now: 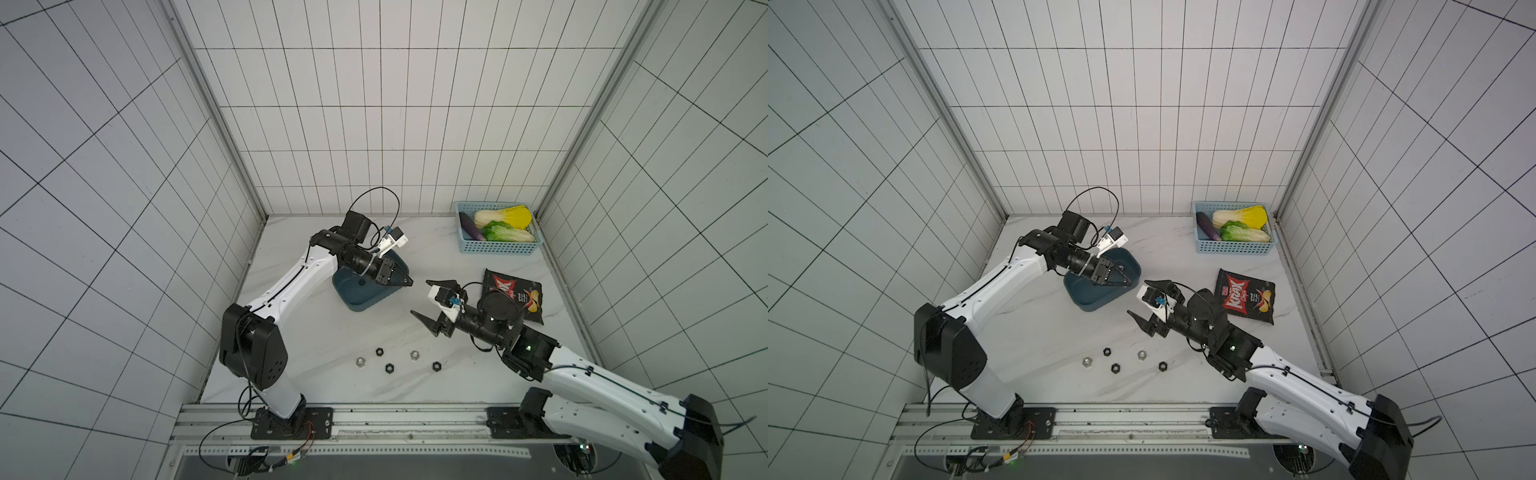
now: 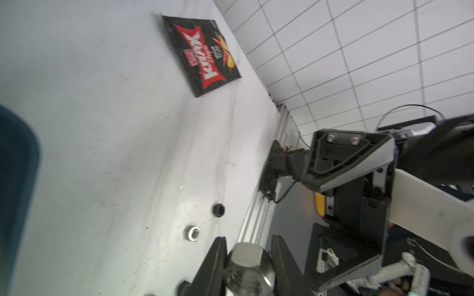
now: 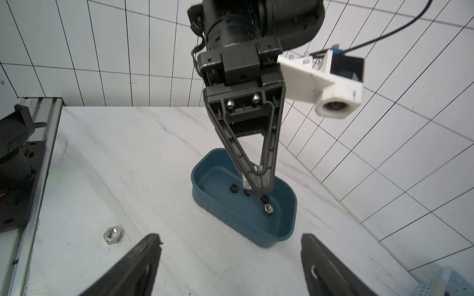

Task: Put the nuts on the desktop into the storage box
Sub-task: Pick up the nut from the center of the board, then place the nut in the storage box.

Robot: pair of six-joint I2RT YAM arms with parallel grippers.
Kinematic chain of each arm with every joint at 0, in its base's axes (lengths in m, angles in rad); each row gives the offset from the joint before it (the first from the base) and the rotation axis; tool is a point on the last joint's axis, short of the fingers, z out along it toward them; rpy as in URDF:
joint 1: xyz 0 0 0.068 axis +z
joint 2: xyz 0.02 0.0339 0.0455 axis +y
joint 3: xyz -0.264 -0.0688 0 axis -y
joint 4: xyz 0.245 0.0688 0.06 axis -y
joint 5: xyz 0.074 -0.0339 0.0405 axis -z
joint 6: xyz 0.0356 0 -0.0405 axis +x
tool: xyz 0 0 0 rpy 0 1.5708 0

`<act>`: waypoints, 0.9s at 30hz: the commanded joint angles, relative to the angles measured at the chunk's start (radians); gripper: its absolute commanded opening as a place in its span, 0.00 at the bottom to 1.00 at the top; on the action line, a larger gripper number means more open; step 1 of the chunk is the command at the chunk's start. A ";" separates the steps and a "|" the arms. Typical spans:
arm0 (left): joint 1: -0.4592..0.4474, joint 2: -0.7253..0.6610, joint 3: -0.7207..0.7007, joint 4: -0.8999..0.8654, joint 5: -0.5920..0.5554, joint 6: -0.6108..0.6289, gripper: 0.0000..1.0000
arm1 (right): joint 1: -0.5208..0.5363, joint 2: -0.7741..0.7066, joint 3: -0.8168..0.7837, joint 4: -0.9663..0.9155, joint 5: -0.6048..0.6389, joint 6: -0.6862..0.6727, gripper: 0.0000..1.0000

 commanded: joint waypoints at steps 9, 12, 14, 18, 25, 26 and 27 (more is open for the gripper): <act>0.025 0.149 0.035 0.134 -0.664 0.115 0.17 | -0.003 0.121 0.108 -0.228 0.341 0.259 0.99; 0.025 0.226 0.046 0.168 -0.726 0.116 0.17 | -0.009 0.126 0.113 -0.259 0.358 0.347 0.99; 0.024 0.274 0.055 0.175 -0.740 0.115 0.17 | -0.014 0.128 0.111 -0.283 0.344 0.378 0.99; 0.017 0.351 0.075 0.203 -0.782 0.104 0.17 | -0.017 0.140 0.112 -0.323 0.345 0.403 0.99; -0.022 0.432 0.103 0.235 -0.855 0.110 0.23 | -0.018 0.141 0.104 -0.350 0.371 0.420 0.99; -0.025 0.444 0.111 0.235 -0.860 0.104 0.24 | -0.018 0.140 0.104 -0.363 0.372 0.421 0.99; -0.026 0.456 0.120 0.235 -0.860 0.100 0.25 | -0.018 0.138 0.105 -0.382 0.368 0.419 0.99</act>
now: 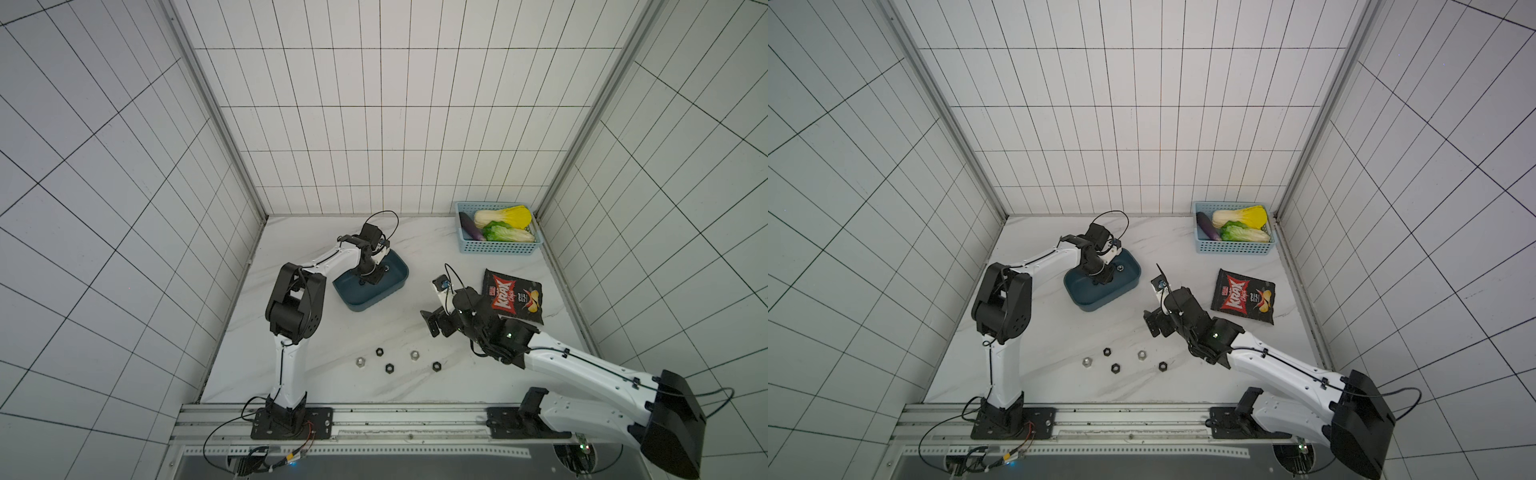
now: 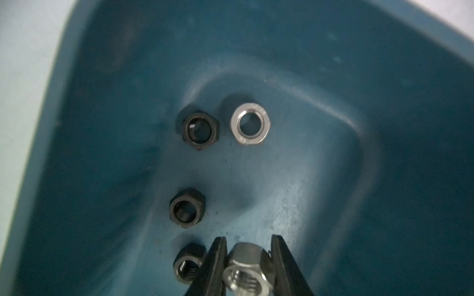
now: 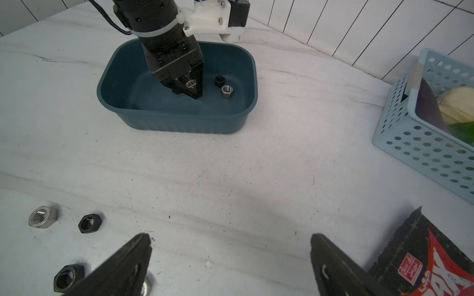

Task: Put the nuts on the desktop into the storage box
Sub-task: Place the nut in the storage box.

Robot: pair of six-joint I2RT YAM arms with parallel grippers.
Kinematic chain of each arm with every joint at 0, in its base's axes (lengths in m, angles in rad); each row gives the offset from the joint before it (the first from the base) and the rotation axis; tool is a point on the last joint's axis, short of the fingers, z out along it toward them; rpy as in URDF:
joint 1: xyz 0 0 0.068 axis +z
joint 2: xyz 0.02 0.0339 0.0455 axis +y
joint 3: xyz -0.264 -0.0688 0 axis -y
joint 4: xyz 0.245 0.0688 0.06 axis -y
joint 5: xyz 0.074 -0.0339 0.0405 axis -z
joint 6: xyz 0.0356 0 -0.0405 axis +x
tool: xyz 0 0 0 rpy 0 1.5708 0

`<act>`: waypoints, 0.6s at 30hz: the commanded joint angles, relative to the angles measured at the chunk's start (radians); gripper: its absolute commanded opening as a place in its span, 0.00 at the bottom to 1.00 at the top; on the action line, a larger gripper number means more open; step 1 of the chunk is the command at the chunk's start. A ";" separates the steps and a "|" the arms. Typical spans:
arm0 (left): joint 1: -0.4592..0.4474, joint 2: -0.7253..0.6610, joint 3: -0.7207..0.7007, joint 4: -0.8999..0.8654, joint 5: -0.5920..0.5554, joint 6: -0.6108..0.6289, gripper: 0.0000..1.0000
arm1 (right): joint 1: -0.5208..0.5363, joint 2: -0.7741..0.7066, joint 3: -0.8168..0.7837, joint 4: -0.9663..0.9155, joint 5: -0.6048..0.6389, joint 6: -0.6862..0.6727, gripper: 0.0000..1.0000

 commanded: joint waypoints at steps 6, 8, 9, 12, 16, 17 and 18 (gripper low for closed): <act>-0.008 0.078 0.071 0.044 -0.046 -0.014 0.34 | -0.007 -0.024 0.049 -0.246 -0.159 -0.040 0.97; -0.009 0.083 0.071 0.047 -0.046 -0.016 0.38 | -0.005 -0.014 0.050 -0.302 -0.233 -0.053 0.92; -0.008 0.086 0.070 0.047 -0.048 -0.016 0.38 | 0.000 -0.005 0.054 -0.328 -0.266 -0.053 0.90; -0.008 0.097 0.074 0.047 -0.050 -0.024 0.41 | 0.027 0.041 0.077 -0.394 -0.318 -0.062 0.84; -0.008 0.092 0.079 0.045 -0.050 -0.035 0.47 | 0.070 0.118 0.117 -0.441 -0.313 -0.078 0.81; -0.006 0.085 0.082 0.040 -0.048 -0.036 0.48 | 0.076 0.135 0.127 -0.446 -0.319 -0.086 0.80; -0.006 0.073 0.085 0.030 -0.046 -0.039 0.50 | 0.085 0.151 0.136 -0.448 -0.323 -0.094 0.80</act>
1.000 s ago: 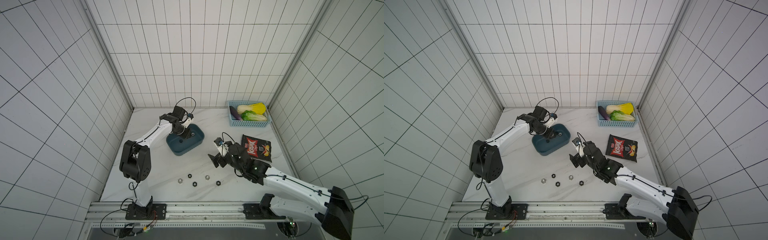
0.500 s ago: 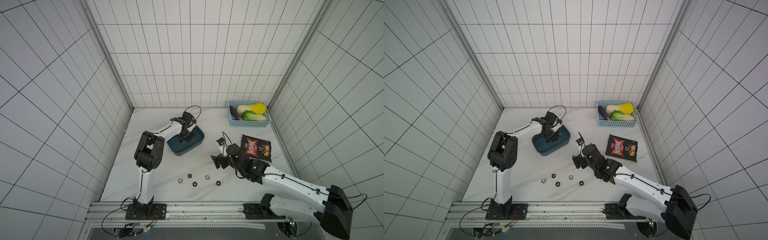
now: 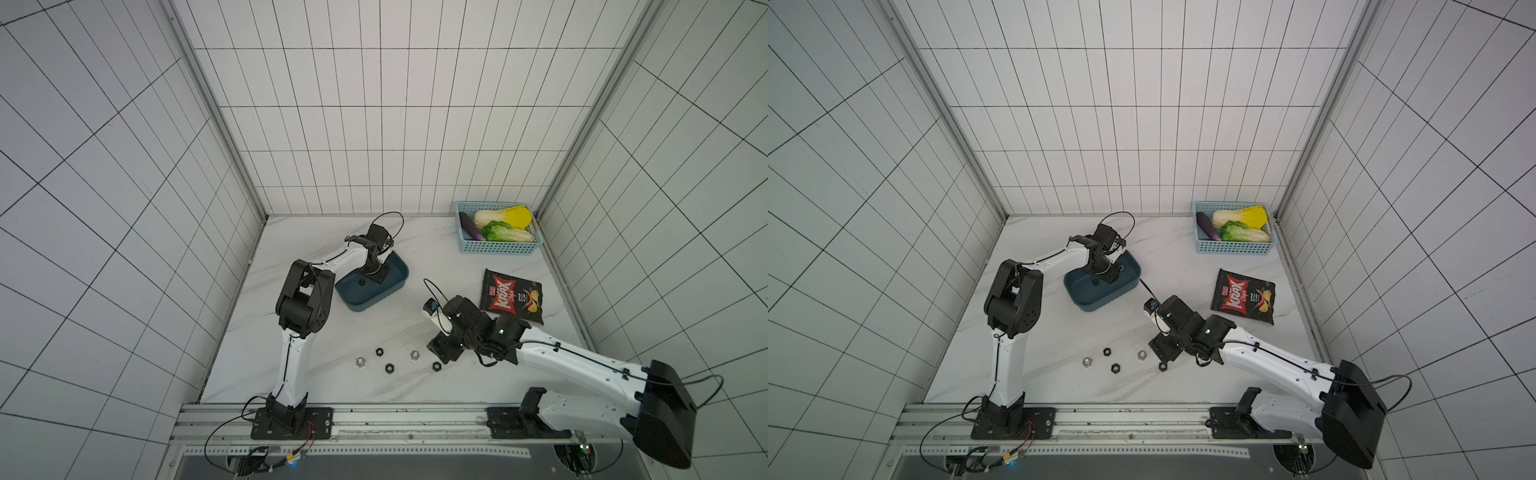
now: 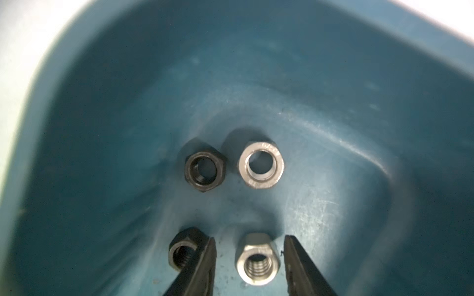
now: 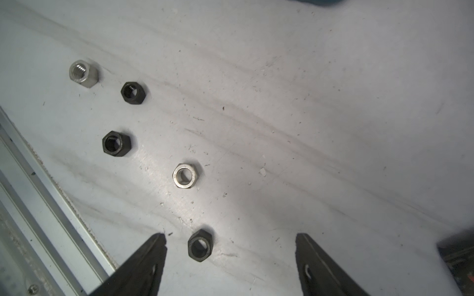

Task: Put the nuts on the desktop into the storage box
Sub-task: Place the nut in the storage box, then pick up the nut from the center of the board.

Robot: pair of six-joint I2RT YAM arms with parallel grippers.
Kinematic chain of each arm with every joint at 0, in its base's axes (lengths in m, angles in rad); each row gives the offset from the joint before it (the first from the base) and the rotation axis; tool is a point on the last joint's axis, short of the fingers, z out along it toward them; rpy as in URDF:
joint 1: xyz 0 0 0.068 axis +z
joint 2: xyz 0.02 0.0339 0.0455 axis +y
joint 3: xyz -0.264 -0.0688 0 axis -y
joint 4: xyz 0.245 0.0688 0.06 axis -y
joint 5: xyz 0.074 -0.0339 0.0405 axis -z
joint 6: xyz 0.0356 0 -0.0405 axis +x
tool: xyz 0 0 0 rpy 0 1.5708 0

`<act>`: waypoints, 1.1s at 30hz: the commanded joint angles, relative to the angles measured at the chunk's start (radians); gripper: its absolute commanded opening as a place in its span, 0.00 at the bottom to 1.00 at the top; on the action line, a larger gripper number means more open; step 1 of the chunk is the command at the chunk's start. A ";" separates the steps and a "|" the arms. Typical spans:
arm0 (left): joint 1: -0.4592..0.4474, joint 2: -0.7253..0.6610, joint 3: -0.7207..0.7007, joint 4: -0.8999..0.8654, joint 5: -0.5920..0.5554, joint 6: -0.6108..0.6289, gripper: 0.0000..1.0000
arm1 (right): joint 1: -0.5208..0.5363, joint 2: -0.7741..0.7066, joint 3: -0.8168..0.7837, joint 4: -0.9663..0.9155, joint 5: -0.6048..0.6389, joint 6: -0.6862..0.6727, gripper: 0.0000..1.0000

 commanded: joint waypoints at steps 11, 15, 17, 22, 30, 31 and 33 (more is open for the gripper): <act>0.106 -0.261 0.002 -0.121 0.208 -0.026 0.65 | 0.046 0.215 0.131 -0.079 -0.051 -0.045 0.72; 0.184 -0.360 -0.054 -0.141 0.311 -0.047 0.69 | 0.059 0.305 0.178 -0.075 -0.034 -0.033 0.70; 0.216 -0.400 -0.079 -0.150 0.350 -0.056 0.70 | 0.066 0.360 0.209 -0.081 -0.026 -0.034 0.67; 0.299 -0.490 -0.118 -0.175 0.415 -0.059 0.73 | 0.091 0.457 0.254 -0.085 -0.012 -0.031 0.64; 0.384 -0.560 -0.142 -0.198 0.452 -0.044 0.74 | 0.094 0.523 0.287 -0.108 -0.015 -0.019 0.48; 0.386 -0.563 -0.145 -0.200 0.453 -0.045 0.74 | 0.092 0.530 0.289 -0.108 -0.015 -0.019 0.46; 0.387 -0.574 -0.155 -0.197 0.460 -0.046 0.74 | 0.092 0.542 0.293 -0.111 -0.018 -0.019 0.38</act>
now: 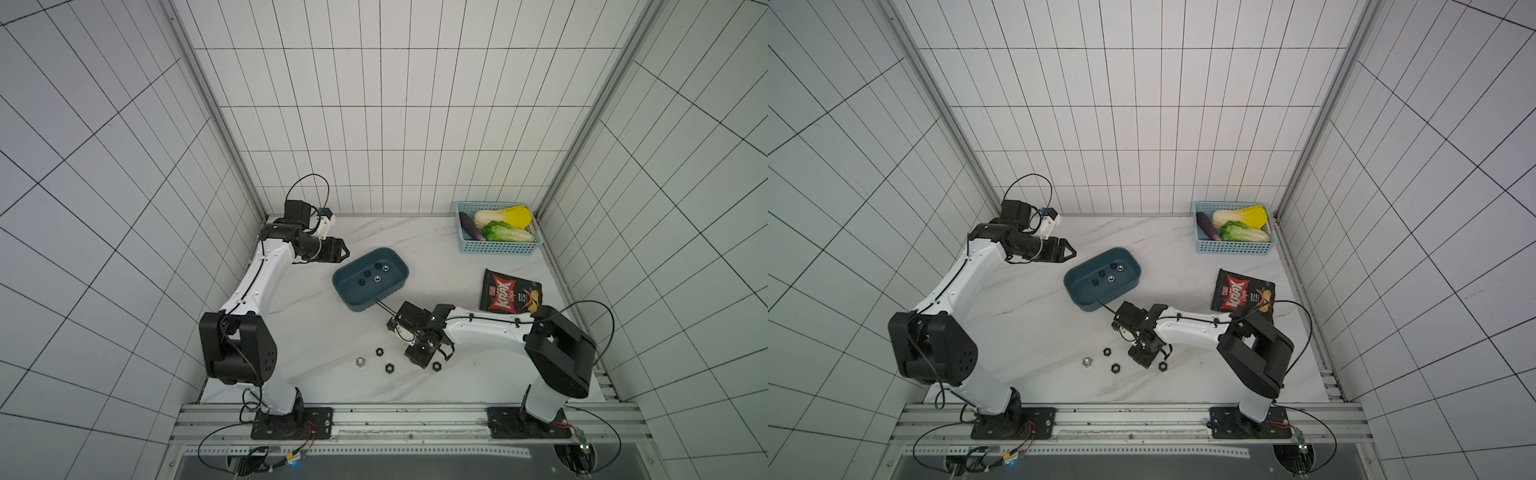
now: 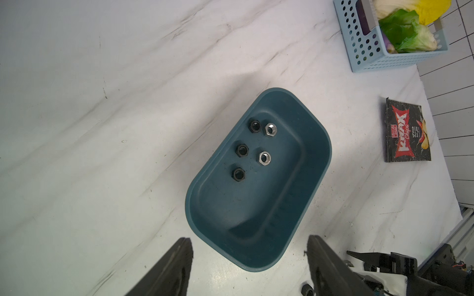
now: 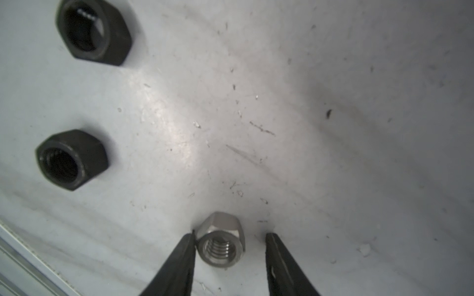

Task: Put the nuts on the desktop into the storage box
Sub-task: Pick up the nut from the center of the board.

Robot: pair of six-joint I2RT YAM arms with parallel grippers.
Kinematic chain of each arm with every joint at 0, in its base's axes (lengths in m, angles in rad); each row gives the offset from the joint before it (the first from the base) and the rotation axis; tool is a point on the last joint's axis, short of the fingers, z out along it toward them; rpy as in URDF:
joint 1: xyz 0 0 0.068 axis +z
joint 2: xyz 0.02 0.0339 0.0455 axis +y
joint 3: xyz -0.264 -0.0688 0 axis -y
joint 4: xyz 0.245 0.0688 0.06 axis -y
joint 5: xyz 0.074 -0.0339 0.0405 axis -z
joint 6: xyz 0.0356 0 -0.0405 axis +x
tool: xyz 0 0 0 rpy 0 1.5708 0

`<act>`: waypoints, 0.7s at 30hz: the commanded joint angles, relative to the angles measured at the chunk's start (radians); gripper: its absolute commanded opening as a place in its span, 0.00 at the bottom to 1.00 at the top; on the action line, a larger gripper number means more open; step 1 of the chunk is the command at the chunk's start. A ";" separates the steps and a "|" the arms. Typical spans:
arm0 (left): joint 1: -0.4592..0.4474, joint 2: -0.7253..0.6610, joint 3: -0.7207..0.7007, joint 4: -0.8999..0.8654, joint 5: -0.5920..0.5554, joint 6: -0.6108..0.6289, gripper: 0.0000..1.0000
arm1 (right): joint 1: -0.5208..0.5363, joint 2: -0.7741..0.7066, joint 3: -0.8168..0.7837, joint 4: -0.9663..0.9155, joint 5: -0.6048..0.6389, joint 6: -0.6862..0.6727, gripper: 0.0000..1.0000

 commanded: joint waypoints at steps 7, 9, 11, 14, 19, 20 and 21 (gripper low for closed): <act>-0.001 -0.051 -0.029 -0.022 0.139 0.041 0.75 | 0.003 -0.006 0.036 -0.014 0.045 0.018 0.25; -0.001 -0.059 -0.029 -0.027 0.195 0.039 0.75 | 0.000 -0.043 0.026 0.011 0.084 0.026 0.24; -0.001 -0.067 -0.031 -0.027 0.251 0.030 0.75 | -0.002 -0.098 0.007 0.045 0.133 0.033 0.24; -0.003 -0.073 -0.040 -0.026 0.352 0.013 0.77 | -0.008 -0.204 -0.039 0.105 0.202 0.026 0.25; -0.047 -0.058 -0.067 -0.017 0.482 -0.025 0.78 | -0.016 -0.380 -0.118 0.205 0.304 -0.009 0.25; -0.069 -0.051 -0.067 -0.017 0.505 -0.031 0.78 | -0.018 -0.418 -0.137 0.235 0.323 -0.023 0.25; -0.092 -0.042 -0.067 -0.016 0.540 -0.038 0.78 | -0.018 -0.456 -0.153 0.267 0.343 -0.037 0.25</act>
